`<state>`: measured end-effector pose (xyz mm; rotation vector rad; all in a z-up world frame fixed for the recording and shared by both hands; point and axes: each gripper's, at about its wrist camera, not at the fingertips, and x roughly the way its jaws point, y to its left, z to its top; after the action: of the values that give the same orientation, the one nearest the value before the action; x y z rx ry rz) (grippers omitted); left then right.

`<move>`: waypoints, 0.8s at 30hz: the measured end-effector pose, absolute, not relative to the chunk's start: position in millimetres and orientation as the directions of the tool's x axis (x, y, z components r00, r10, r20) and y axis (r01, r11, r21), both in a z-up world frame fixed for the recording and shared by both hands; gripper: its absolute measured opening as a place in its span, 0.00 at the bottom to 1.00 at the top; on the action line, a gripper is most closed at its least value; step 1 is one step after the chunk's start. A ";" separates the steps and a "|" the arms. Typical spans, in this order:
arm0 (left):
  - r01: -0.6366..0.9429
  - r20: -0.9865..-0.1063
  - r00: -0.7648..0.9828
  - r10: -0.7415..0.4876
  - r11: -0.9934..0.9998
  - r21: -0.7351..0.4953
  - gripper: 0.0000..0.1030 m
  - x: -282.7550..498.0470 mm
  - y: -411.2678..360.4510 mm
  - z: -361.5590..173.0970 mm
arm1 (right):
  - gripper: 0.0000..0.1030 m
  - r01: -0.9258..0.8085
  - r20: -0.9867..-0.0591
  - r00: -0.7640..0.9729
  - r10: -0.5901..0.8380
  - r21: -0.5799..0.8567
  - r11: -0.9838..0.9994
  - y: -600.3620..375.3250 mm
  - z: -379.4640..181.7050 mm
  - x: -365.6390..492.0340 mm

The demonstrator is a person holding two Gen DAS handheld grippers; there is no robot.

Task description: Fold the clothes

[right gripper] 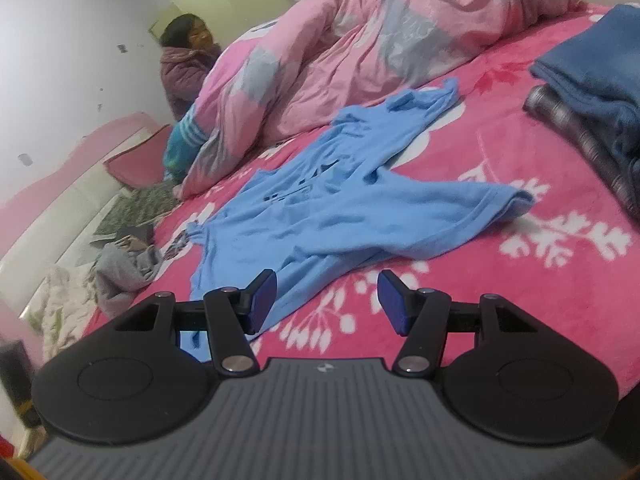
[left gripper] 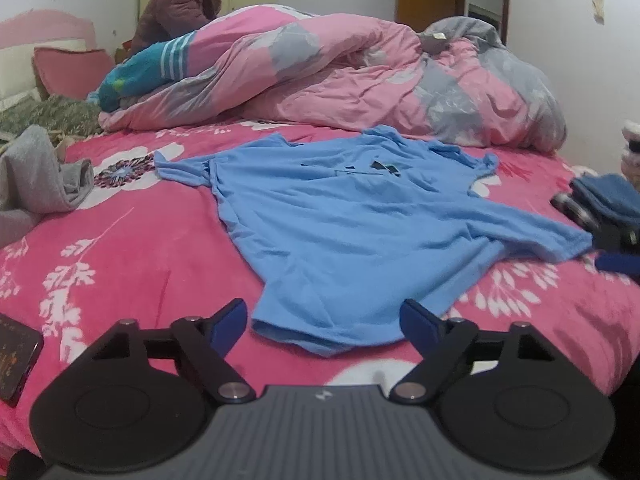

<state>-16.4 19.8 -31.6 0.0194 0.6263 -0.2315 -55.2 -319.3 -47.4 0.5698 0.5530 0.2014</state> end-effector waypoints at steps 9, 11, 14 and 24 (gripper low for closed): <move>0.125 -0.647 0.724 -0.239 0.968 -0.217 0.49 28.8 54.8 -57.8 | 0.54 -0.143 -0.455 0.789 0.414 0.519 0.843 -287.7 -51.9 -47.8; 0.113 -0.662 0.707 -0.248 0.964 -0.240 0.24 32.8 58.0 -65.6 | 0.54 -0.164 -0.451 0.785 0.425 0.511 0.844 -281.3 -50.5 -48.6; 0.086 -0.652 0.714 -0.255 0.956 -0.280 0.05 24.1 62.6 -65.3 | 0.54 -0.173 -0.464 0.776 0.428 0.496 0.851 -274.1 -51.2 -48.5; -0.040 -0.610 0.749 -0.259 0.901 -0.431 0.05 -21.8 86.6 -52.2 | 0.54 -0.210 -0.477 0.743 0.469 0.500 0.840 -252.7 -54.4 -44.1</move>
<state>-21.8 86.6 -52.2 -0.4406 0.7199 -0.1241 -44.1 -252.7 -54.4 0.4371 0.6304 0.3855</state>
